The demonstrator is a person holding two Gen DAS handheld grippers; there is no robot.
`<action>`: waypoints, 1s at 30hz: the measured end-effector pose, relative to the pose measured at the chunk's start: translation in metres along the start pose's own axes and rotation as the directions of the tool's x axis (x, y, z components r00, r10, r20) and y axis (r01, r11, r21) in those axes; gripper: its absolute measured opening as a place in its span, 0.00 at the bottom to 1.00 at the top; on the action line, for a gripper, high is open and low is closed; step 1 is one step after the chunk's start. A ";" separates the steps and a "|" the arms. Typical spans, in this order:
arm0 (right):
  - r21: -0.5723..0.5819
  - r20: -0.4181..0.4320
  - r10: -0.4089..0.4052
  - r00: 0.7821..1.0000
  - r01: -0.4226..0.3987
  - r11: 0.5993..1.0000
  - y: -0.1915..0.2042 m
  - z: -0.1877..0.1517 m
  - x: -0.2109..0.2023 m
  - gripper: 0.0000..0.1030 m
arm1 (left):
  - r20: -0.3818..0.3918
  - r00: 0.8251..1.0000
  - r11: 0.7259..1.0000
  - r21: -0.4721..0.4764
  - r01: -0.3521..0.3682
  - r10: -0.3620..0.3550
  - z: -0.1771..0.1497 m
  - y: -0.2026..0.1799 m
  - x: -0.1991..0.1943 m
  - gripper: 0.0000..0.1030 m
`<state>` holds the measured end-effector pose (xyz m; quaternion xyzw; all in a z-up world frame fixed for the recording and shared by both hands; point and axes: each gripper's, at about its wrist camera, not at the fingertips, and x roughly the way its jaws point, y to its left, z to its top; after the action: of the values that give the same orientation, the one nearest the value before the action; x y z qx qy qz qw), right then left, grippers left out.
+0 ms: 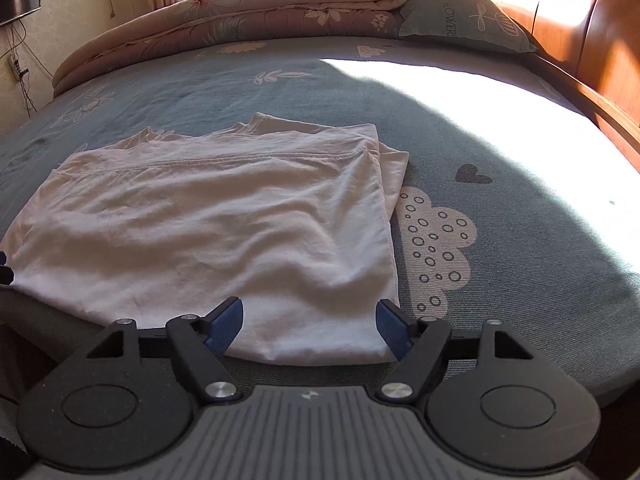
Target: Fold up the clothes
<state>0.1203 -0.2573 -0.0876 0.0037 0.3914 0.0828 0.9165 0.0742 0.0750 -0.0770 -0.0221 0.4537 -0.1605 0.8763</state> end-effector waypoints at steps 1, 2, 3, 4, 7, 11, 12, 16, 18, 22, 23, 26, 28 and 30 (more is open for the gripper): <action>-0.012 0.017 0.008 1.000 -0.007 1.000 0.003 0.005 0.000 0.80 | 0.018 1.000 1.000 0.013 0.007 -0.008 0.009 -0.004 0.003 0.77; -0.038 0.036 0.027 0.999 -0.026 0.999 0.011 0.014 0.004 0.81 | 0.033 0.999 0.999 0.033 0.007 -0.008 0.018 -0.008 0.006 0.77; -0.066 0.047 0.043 0.998 -0.039 0.997 0.019 0.020 0.009 0.81 | 0.050 0.999 0.999 0.052 0.010 -0.013 0.025 -0.013 0.010 0.77; -0.094 0.057 0.058 0.997 -0.053 0.994 0.027 0.026 0.015 0.81 | 0.069 0.997 0.997 0.070 0.013 -0.018 0.033 -0.017 0.015 0.77; -0.146 0.058 0.076 0.995 -0.067 0.987 0.046 0.039 0.038 0.81 | 0.069 0.996 0.997 0.062 0.049 -0.054 0.047 -0.023 0.036 0.77; -0.122 0.002 0.056 0.998 -0.055 0.991 0.045 0.036 0.061 0.81 | 0.026 1.000 0.998 0.068 0.009 -0.011 0.047 -0.028 0.065 0.78; -0.097 -0.020 0.040 0.999 -0.042 0.994 0.040 0.030 0.063 0.82 | 0.034 0.999 0.997 0.070 0.009 -0.012 0.045 -0.027 0.065 0.84; -0.048 -0.028 0.022 0.999 -0.024 0.999 0.018 0.011 0.045 0.85 | 0.014 1.000 0.998 0.061 0.026 -0.027 0.046 -0.023 0.064 0.86; -0.031 -0.010 0.040 0.999 -0.040 0.999 0.013 0.014 0.036 0.85 | 0.016 1.000 0.999 0.037 0.021 -0.021 0.049 -0.022 0.062 0.86; -0.037 0.057 0.093 0.994 -0.091 0.995 0.022 0.040 0.041 0.85 | 0.065 0.998 1.000 0.009 -0.023 0.023 0.058 -0.026 0.048 0.86; -0.039 0.069 0.116 0.991 -0.113 0.993 0.028 0.049 0.047 0.85 | 0.075 0.996 0.999 0.004 -0.039 0.039 0.059 -0.026 0.044 0.87; -0.100 0.074 0.187 0.980 -0.179 0.979 0.057 0.071 0.072 0.85 | 0.091 0.994 0.998 -0.013 -0.065 0.066 0.062 -0.025 0.033 0.87; -0.138 0.086 0.181 0.980 -0.168 0.976 0.073 0.077 0.086 0.85 | 0.086 0.994 0.997 -0.018 -0.072 0.074 0.062 -0.023 0.030 0.87; -0.153 0.061 0.145 0.988 -0.135 0.979 0.078 0.077 0.100 0.85 | 0.071 0.993 0.996 -0.019 -0.088 0.089 0.062 -0.021 0.031 0.87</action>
<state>0.2318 -0.1607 -0.1003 -0.0338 0.3499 0.1758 0.9195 0.1351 0.0387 -0.0615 -0.0144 0.4238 -0.1170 0.8981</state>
